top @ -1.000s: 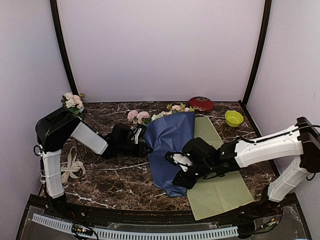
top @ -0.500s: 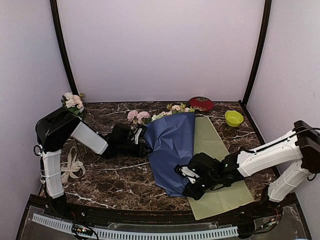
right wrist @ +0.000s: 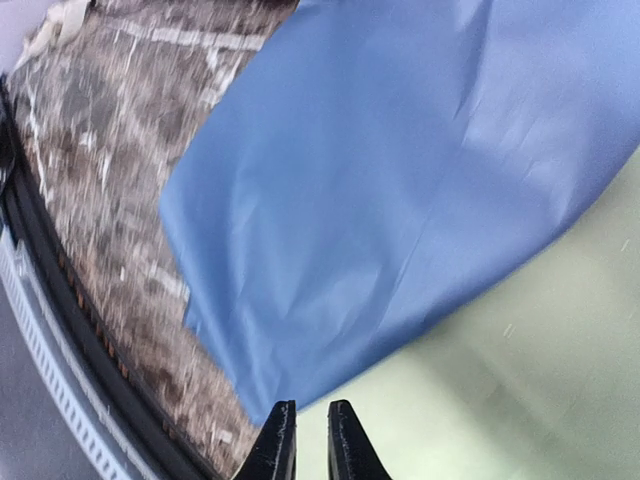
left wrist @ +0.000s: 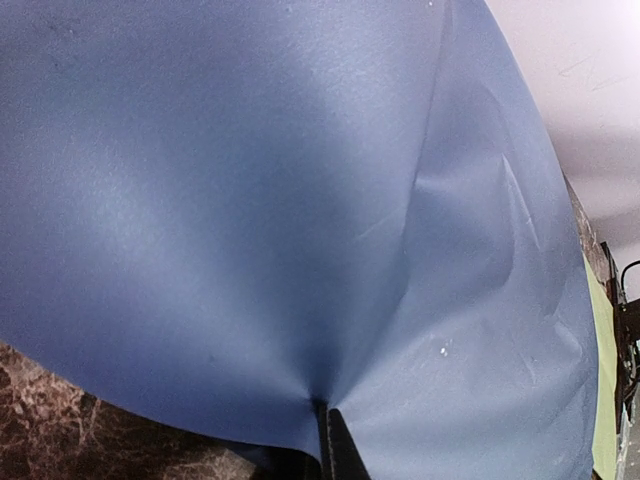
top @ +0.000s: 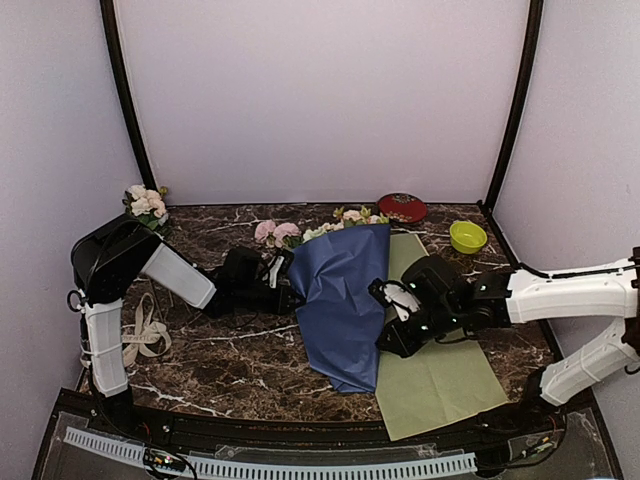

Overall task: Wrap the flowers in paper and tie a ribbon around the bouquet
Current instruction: Press the fold line at the center of the board.

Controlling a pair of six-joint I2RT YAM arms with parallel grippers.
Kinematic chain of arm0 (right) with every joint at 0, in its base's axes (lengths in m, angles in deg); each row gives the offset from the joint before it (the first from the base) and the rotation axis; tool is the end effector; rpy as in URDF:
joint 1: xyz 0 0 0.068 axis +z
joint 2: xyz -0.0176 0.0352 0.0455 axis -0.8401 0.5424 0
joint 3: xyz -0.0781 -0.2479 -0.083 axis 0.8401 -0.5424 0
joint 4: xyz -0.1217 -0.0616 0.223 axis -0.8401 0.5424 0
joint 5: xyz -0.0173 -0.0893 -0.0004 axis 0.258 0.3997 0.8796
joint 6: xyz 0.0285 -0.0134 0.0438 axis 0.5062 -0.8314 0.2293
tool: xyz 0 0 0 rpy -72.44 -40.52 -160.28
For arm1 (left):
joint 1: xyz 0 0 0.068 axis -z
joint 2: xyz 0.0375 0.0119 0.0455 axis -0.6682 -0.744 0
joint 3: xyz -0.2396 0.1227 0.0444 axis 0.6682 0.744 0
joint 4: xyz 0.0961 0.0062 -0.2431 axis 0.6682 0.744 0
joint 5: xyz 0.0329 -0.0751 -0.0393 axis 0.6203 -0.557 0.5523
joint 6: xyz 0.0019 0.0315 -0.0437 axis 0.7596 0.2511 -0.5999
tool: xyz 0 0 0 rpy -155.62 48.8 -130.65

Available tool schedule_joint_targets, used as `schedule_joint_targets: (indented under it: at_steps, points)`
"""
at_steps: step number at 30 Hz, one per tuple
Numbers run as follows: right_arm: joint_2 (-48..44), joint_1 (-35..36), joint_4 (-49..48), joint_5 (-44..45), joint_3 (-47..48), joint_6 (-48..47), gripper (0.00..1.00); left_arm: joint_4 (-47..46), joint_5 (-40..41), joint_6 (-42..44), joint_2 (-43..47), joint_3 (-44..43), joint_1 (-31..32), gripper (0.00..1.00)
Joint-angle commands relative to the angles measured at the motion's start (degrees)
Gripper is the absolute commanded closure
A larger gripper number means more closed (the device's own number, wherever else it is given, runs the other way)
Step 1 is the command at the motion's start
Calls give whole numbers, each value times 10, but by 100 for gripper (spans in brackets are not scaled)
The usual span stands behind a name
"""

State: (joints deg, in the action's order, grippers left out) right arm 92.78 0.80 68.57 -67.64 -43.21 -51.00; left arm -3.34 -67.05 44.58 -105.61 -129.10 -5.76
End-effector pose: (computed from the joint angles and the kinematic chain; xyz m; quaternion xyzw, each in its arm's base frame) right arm 0.1319 0.2181 0.2019 -0.3054 0.8963 0.2455 0.2077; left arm 0.3019 -0.2379 0.1033 0.2069 0.8275 -0.3894 0.3476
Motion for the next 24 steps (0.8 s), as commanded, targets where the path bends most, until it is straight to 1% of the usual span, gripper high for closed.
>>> schedule_joint_targets:
  at_steps: [1,5,8,9,11,12,14,15,17,21,22,23,24]
  points:
    - [77,-31,-64,-18,58,-48,87,29,11,0,17,-1,-6,100]
    - [158,-32,-76,-33,88,-65,87,34,18,1,23,-1,-6,100]
    - [195,-31,-77,-38,77,-63,88,37,29,3,38,2,-6,100]
    - [200,-31,-82,-43,70,-60,87,38,35,6,44,3,-6,98]
    - [207,-30,-94,-57,60,-52,87,54,64,17,62,1,-6,89]
    - [211,-26,-94,-57,58,-50,87,65,87,25,72,0,-6,82]
    - [219,-17,-88,-44,60,-53,88,87,137,42,98,-1,-20,65]
    - [223,-15,-85,-41,61,-54,88,100,161,52,110,-2,-21,60]
    - [231,-7,-82,-39,64,-56,88,130,208,68,135,-3,-21,56]
    - [230,5,-86,-37,63,-52,88,166,283,96,207,15,-14,54]
    - [229,6,-88,-37,62,-51,87,168,300,116,225,22,-3,54]
    - [228,8,-90,-39,61,-49,87,161,316,146,246,31,22,54]
    - [227,8,-93,-42,60,-49,87,152,330,192,265,44,48,55]
